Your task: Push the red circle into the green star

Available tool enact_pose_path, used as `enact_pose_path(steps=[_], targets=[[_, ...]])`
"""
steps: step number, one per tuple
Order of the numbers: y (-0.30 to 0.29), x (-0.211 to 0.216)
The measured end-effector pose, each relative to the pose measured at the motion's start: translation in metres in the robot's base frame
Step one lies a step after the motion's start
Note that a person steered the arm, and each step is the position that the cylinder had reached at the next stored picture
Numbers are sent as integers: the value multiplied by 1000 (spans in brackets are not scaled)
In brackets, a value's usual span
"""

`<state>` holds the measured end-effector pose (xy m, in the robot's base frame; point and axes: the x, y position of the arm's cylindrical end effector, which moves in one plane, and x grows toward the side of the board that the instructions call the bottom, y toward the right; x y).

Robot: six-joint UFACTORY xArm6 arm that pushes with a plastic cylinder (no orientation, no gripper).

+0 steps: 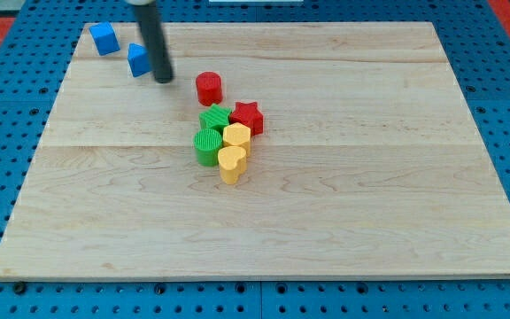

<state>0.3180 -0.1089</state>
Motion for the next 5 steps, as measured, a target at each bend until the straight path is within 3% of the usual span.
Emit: enact_pose_path(steps=[2, 4, 5], targets=[[35, 27], [66, 0], [66, 30]])
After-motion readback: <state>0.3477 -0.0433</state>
